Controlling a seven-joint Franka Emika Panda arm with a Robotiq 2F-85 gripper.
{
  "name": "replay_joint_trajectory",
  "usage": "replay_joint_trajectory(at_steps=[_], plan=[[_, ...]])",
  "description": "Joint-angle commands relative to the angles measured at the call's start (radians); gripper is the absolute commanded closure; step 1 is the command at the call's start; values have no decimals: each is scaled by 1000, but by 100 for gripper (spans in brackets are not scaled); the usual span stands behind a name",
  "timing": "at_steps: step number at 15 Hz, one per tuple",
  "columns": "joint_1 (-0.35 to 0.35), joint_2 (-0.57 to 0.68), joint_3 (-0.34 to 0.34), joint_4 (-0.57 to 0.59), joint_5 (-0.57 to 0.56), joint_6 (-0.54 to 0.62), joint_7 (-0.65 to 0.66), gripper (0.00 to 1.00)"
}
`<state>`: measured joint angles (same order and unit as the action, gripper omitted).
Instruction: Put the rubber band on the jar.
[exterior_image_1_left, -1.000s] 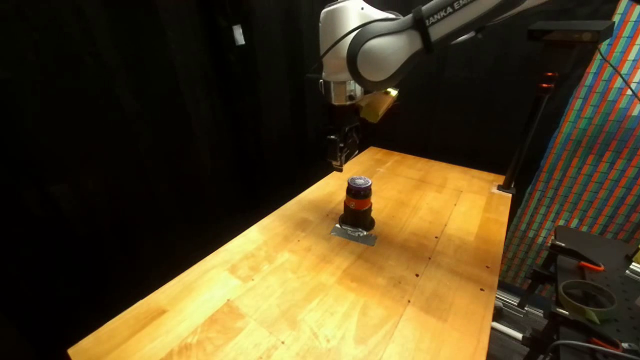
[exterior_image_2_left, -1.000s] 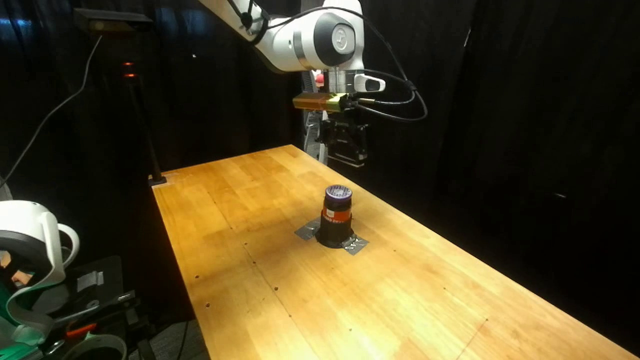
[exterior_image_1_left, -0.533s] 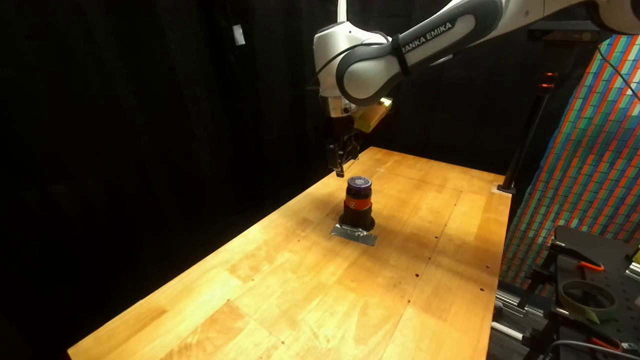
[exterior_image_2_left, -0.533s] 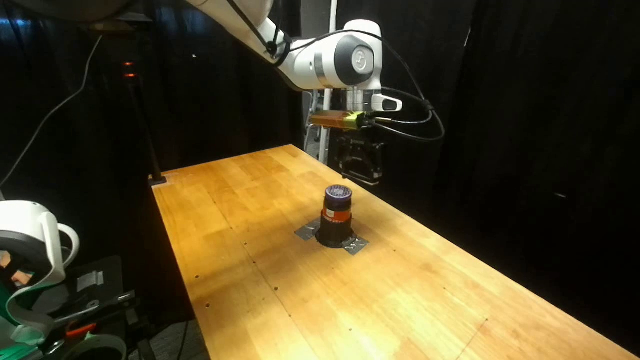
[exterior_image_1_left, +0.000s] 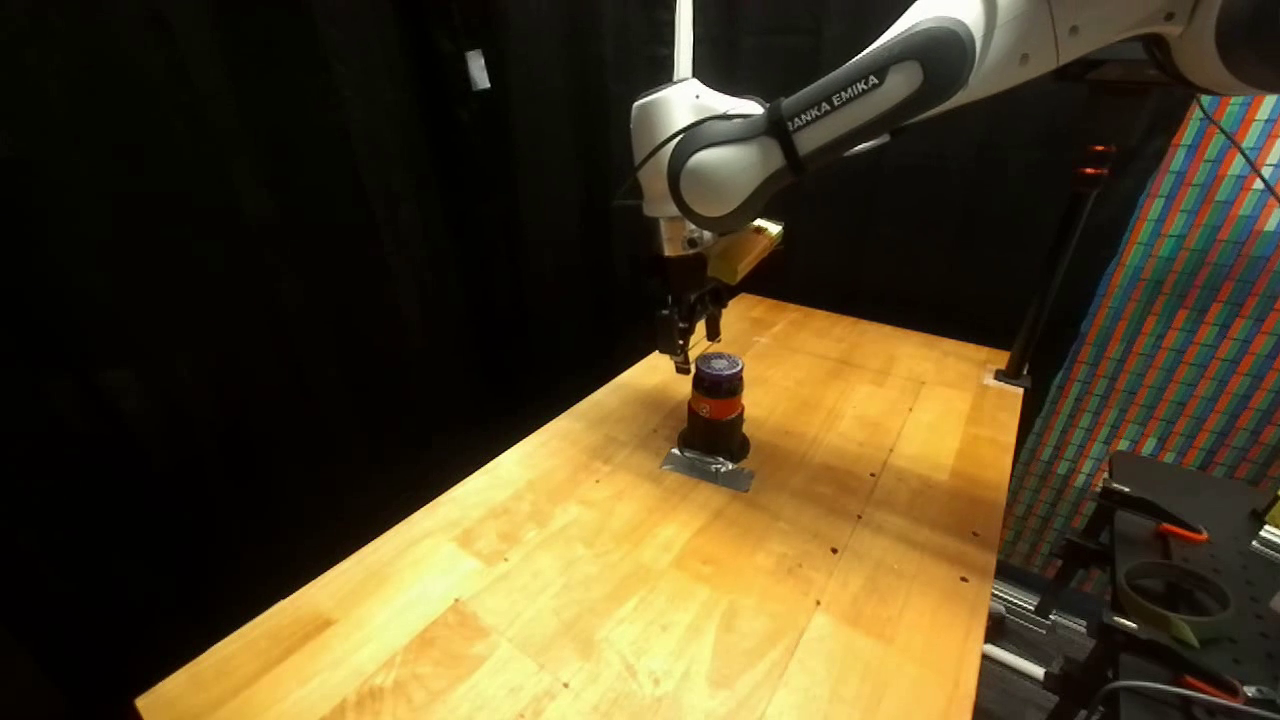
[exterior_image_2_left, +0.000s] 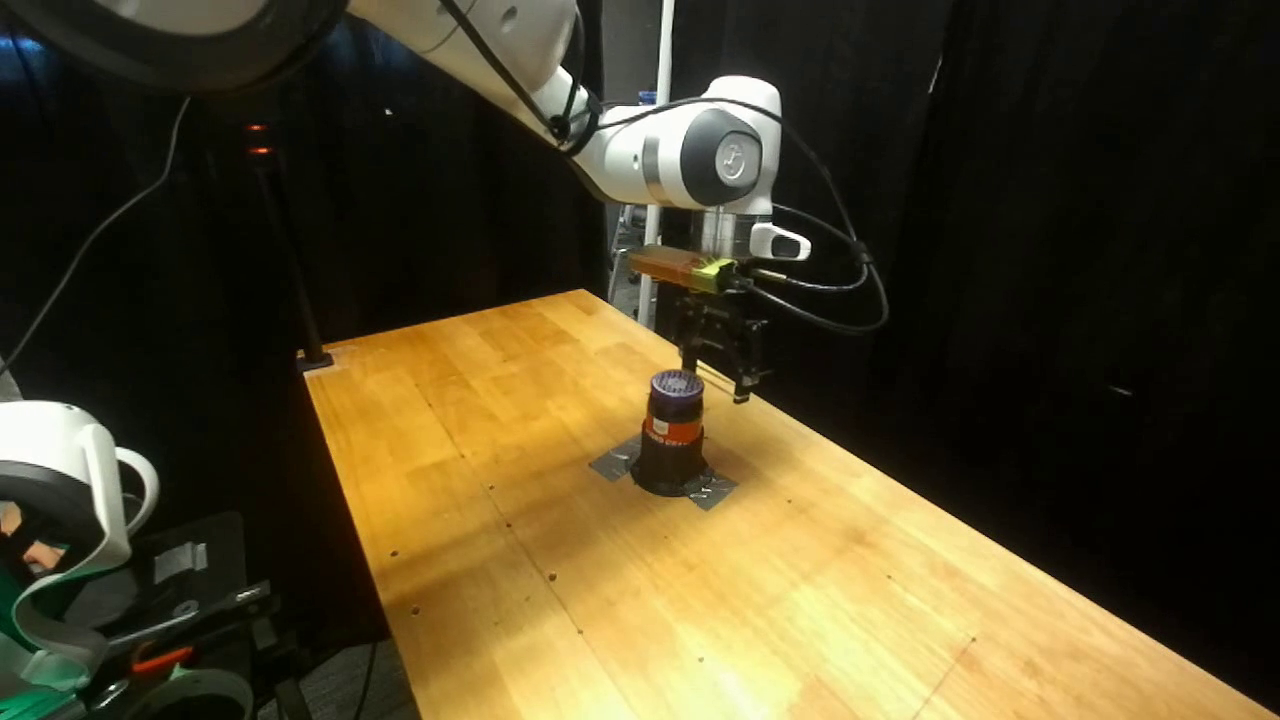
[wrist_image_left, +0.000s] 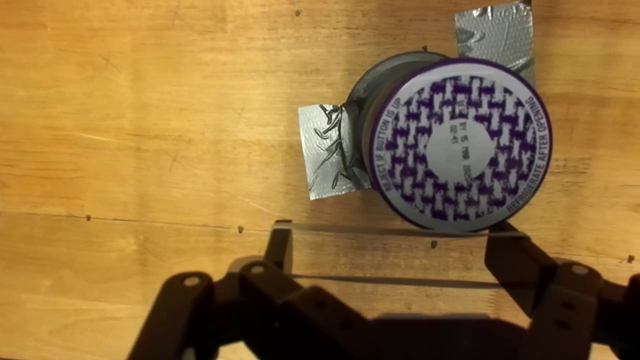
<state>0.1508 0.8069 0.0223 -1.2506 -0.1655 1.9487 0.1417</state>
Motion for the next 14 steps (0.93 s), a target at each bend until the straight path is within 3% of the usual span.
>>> replay_joint_trajectory(at_steps=[1, 14], plan=[[-8, 6, 4, 18, 37, -30, -22, 0], [-4, -43, -7, -44, 35, 18, -15, 0]])
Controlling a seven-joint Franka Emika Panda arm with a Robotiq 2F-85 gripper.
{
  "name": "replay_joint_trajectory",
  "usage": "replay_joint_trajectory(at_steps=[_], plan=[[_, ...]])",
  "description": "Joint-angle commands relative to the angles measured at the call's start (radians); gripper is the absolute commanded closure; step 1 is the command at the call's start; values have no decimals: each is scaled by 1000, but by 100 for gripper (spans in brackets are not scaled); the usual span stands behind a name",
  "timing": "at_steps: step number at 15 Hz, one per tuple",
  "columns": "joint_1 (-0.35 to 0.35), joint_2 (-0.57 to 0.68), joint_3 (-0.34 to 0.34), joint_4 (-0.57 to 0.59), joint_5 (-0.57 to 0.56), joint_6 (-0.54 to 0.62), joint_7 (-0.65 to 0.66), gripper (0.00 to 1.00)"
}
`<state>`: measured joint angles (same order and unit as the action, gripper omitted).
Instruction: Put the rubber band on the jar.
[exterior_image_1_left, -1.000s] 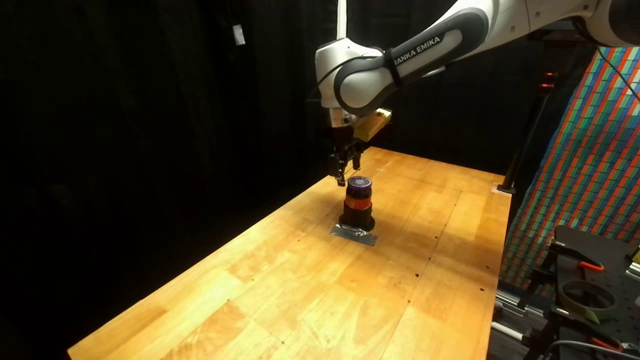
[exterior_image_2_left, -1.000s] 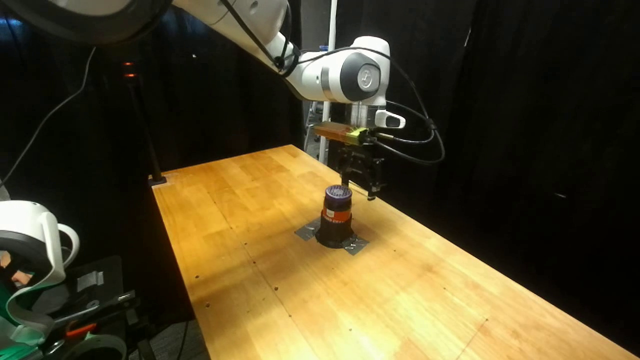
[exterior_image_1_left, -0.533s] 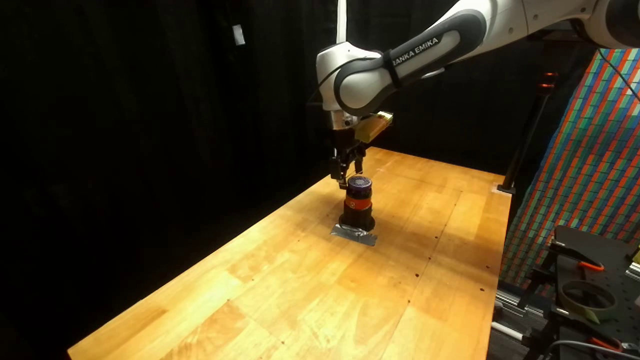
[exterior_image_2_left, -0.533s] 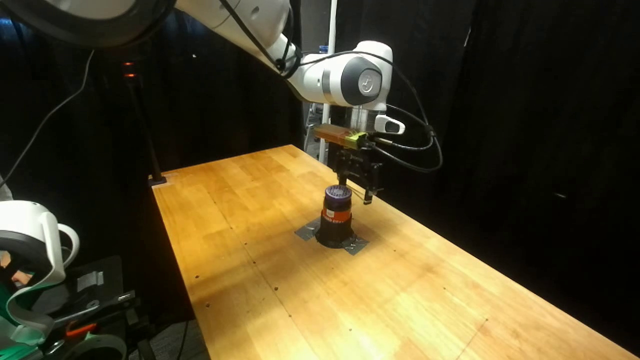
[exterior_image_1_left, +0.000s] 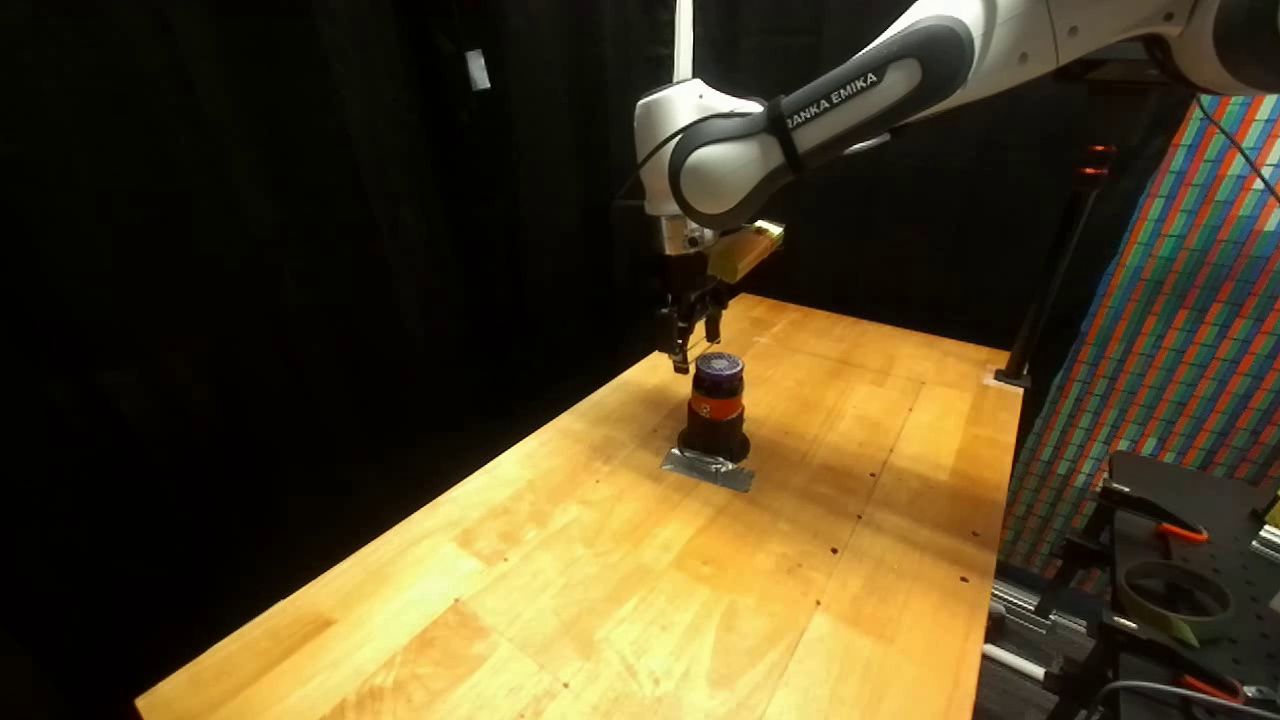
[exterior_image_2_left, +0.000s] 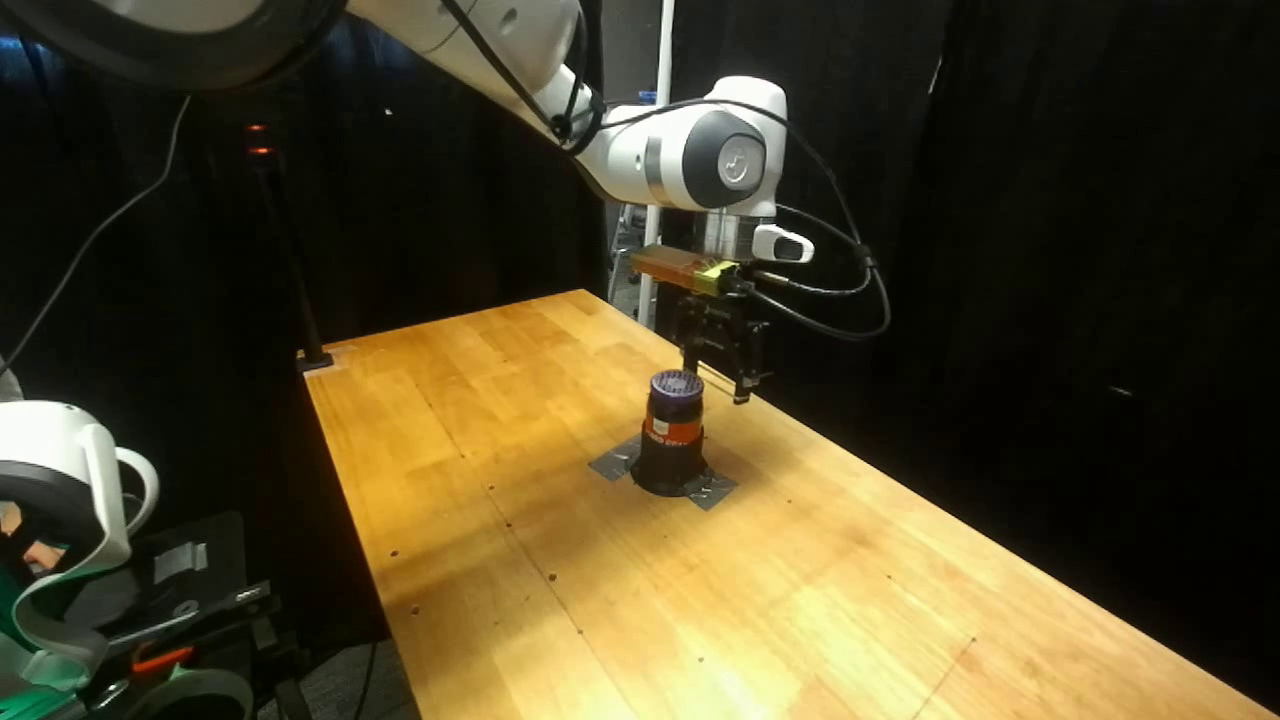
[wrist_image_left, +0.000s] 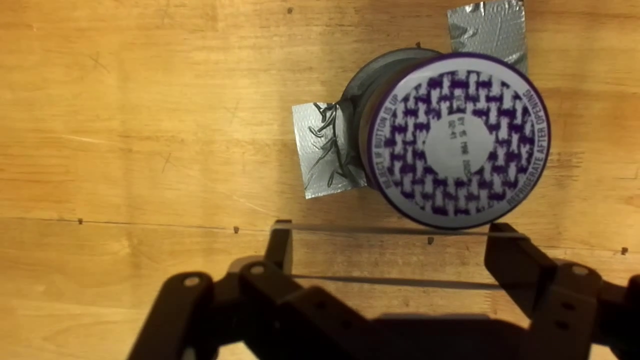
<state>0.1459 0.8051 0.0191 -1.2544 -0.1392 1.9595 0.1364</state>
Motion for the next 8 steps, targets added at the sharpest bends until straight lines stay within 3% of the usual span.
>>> replay_joint_trajectory(at_steps=[1, 8], plan=[[1, -48, -4, -48, 8, 13, -9, 0], [1, -96, 5, -106, 13, 8, -16, 0]])
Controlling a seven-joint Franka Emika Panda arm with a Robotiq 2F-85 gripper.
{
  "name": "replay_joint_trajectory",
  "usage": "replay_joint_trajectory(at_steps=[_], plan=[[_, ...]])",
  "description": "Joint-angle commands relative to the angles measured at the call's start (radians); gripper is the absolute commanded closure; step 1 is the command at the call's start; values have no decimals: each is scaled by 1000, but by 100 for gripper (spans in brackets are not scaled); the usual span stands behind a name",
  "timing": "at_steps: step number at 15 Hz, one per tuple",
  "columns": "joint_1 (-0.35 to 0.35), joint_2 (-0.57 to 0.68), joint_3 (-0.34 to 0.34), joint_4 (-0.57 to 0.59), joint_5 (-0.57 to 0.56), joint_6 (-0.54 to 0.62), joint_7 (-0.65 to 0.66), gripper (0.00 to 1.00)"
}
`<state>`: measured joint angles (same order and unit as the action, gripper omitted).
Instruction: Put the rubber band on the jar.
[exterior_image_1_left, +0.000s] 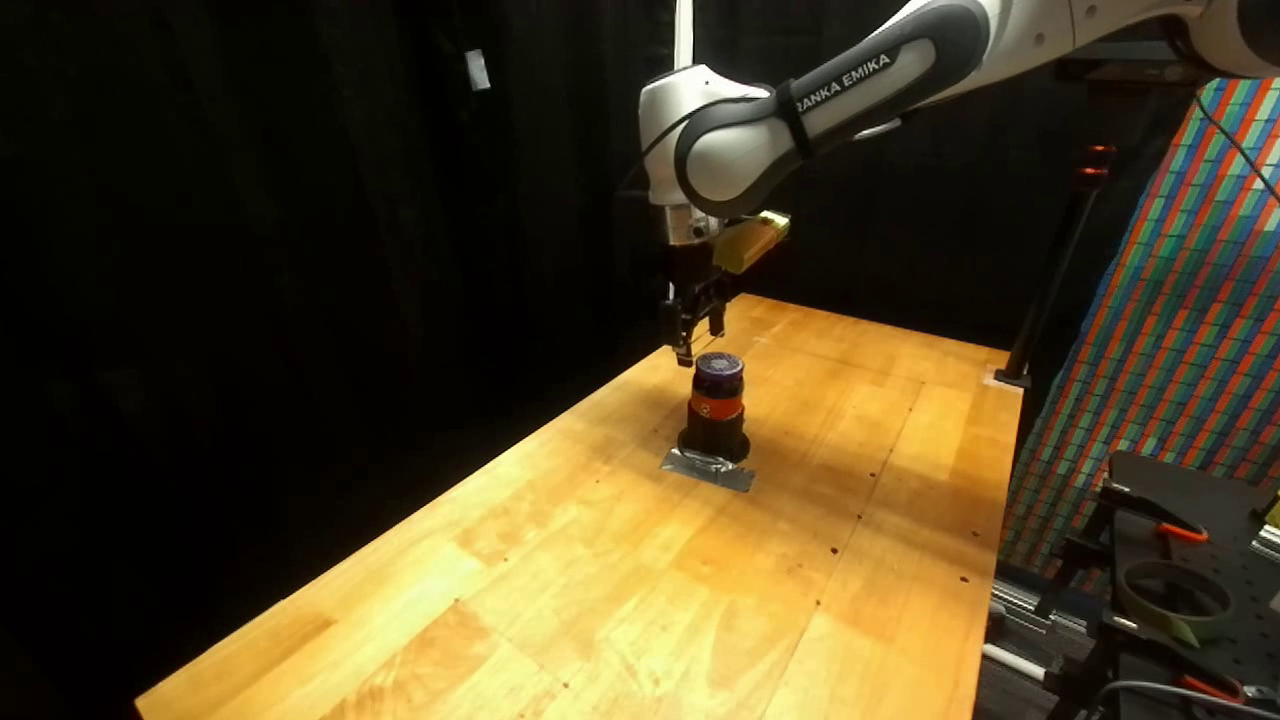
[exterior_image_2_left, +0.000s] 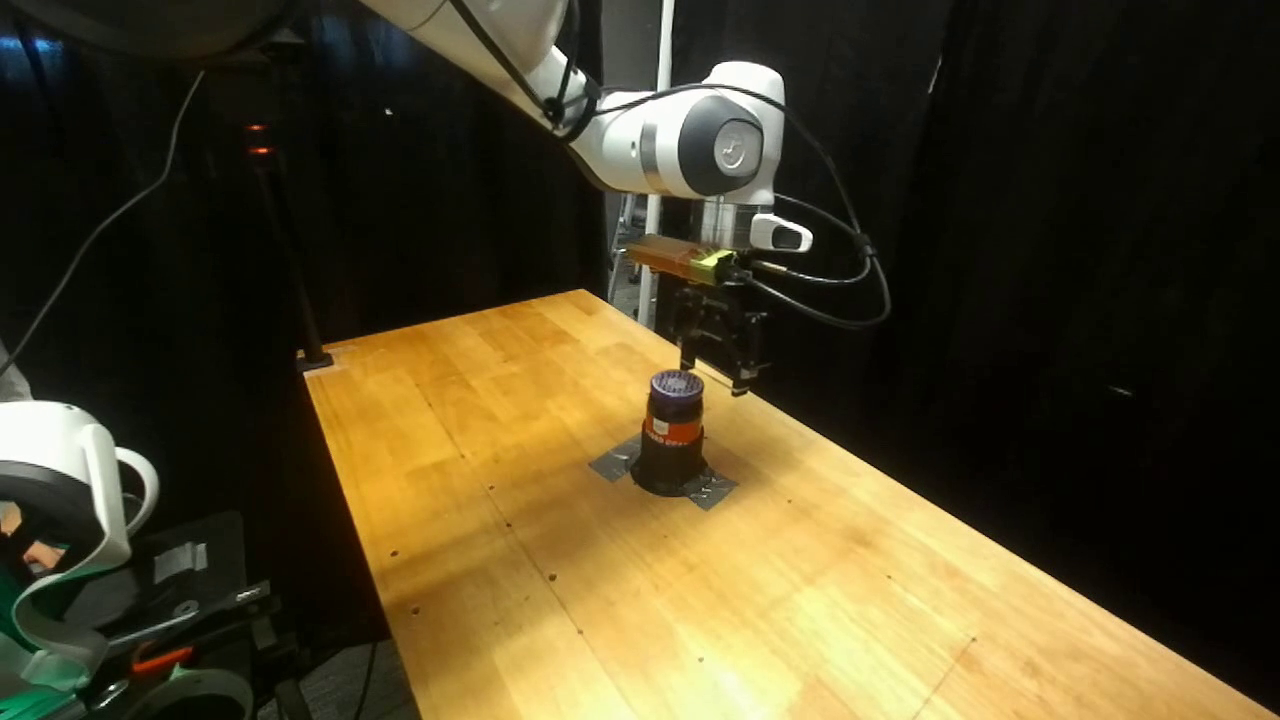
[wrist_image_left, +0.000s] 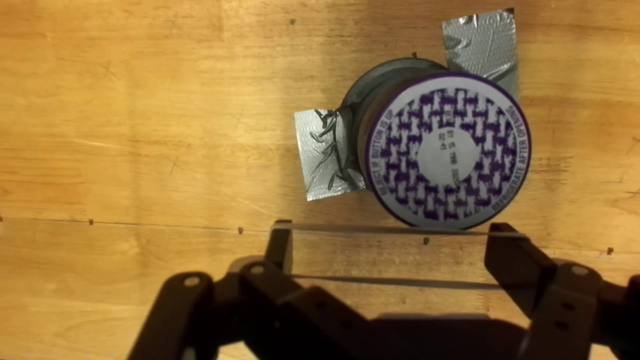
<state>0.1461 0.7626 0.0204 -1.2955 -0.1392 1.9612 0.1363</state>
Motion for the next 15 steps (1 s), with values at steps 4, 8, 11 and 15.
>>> replay_joint_trajectory(at_steps=[4, 8, 11, 15], plan=[[5, -52, 16, -95, 15, 13, -18, 0], [10, -61, 16, -144, 11, 38, -10, 0], [9, -112, 14, -218, 10, 61, -2, 0], [-1, -215, 11, -366, 16, 124, 15, 0]])
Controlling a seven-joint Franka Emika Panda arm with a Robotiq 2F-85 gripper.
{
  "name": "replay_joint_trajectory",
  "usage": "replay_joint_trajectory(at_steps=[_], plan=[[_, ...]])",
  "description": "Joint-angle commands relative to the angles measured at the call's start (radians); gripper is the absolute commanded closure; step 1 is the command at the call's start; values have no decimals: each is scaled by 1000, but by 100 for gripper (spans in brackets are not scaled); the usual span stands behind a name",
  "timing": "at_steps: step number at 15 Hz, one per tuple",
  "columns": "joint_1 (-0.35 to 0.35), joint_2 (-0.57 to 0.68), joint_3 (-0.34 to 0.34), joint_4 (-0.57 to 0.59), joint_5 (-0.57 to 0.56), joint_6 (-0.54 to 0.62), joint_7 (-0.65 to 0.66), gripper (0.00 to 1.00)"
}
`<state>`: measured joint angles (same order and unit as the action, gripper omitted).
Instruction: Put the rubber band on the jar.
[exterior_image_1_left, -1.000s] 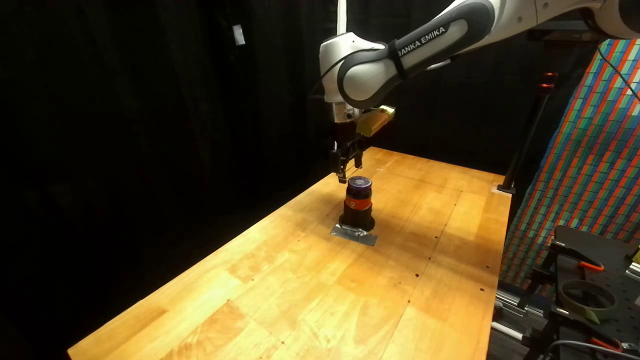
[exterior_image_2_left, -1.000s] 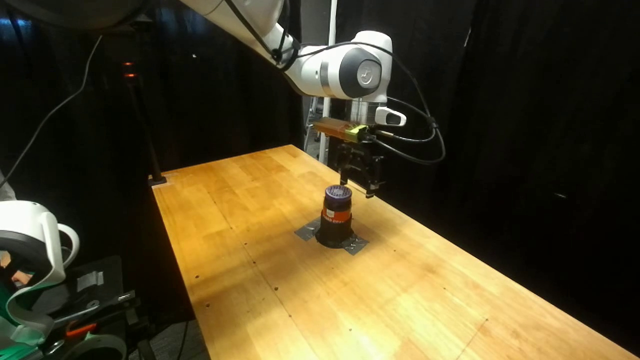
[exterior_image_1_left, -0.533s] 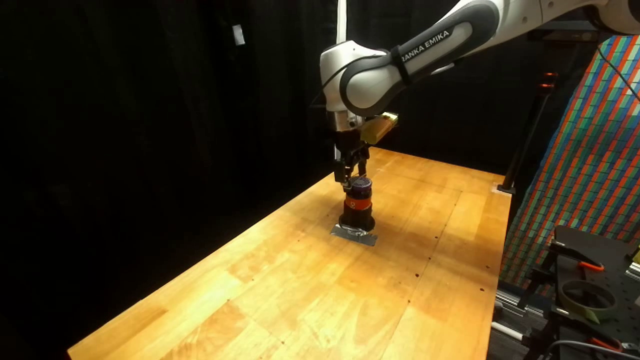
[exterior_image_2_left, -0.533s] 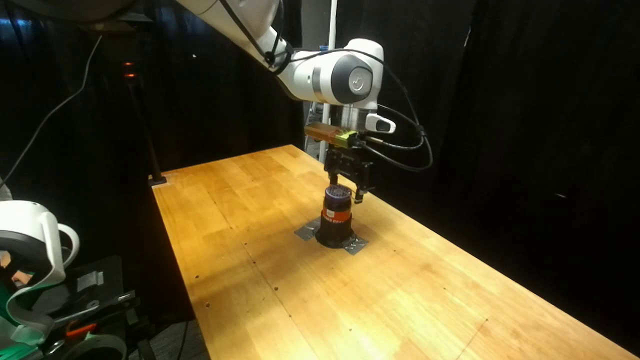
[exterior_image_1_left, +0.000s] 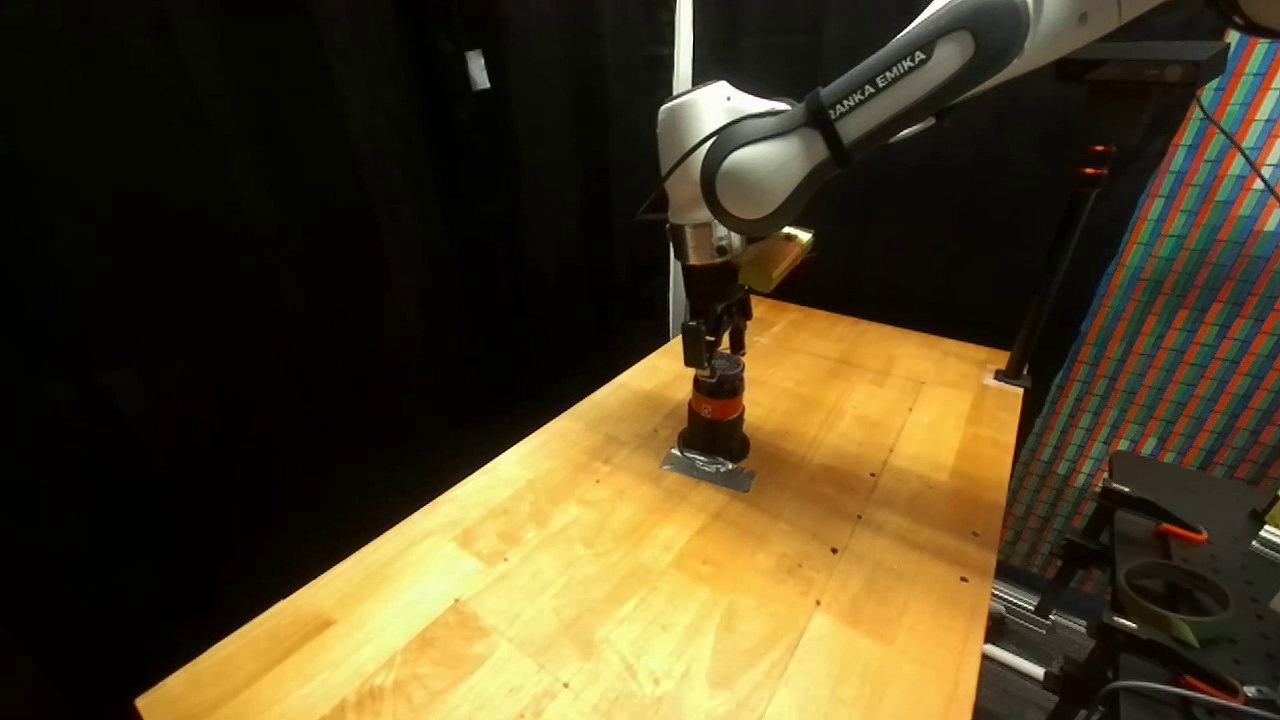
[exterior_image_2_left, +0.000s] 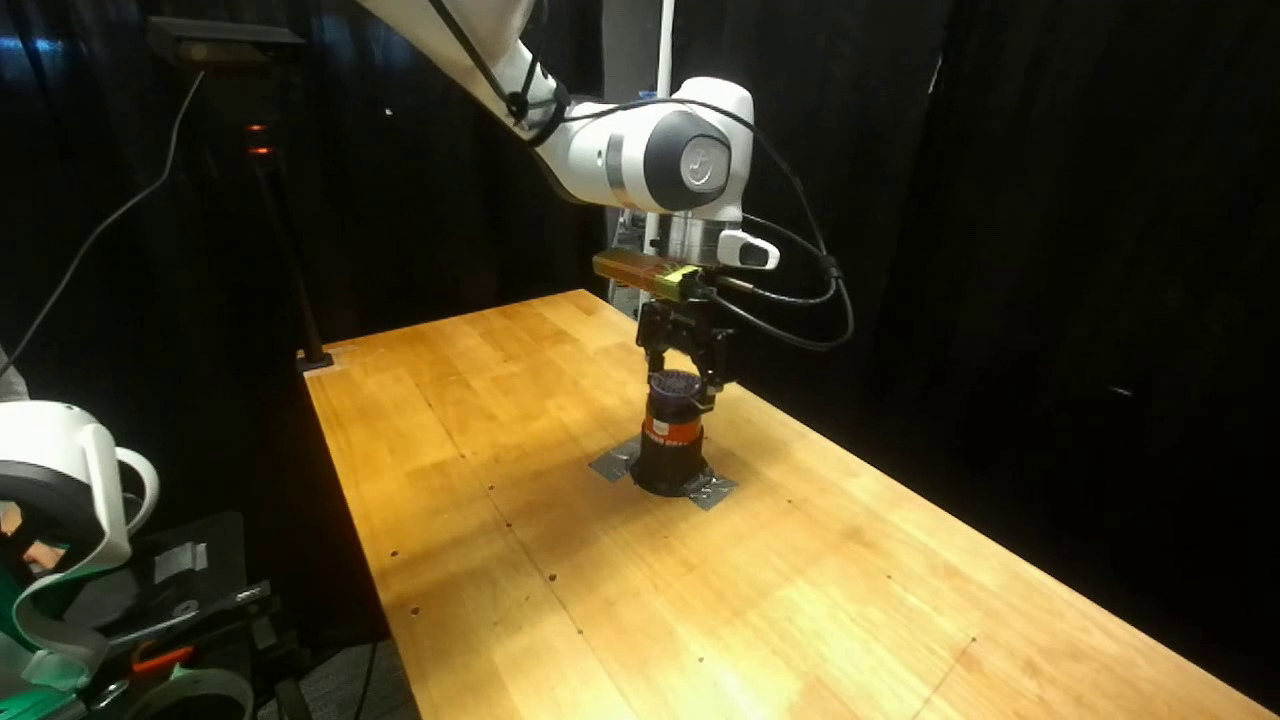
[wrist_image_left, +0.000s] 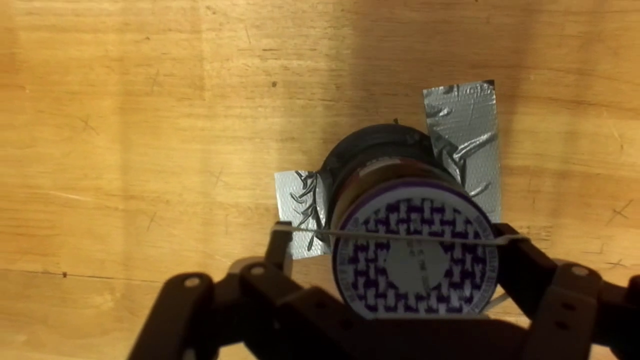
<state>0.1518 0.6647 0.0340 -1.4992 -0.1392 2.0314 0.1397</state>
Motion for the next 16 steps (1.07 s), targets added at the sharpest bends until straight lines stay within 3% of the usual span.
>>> replay_joint_trajectory(at_steps=[1, 9, 16], plan=[[-13, -137, 3, -197, 24, 58, 4, 0], [-32, -207, 12, -388, 67, 196, -23, 0], [-20, -146, 8, -399, 47, 362, -35, 0]])
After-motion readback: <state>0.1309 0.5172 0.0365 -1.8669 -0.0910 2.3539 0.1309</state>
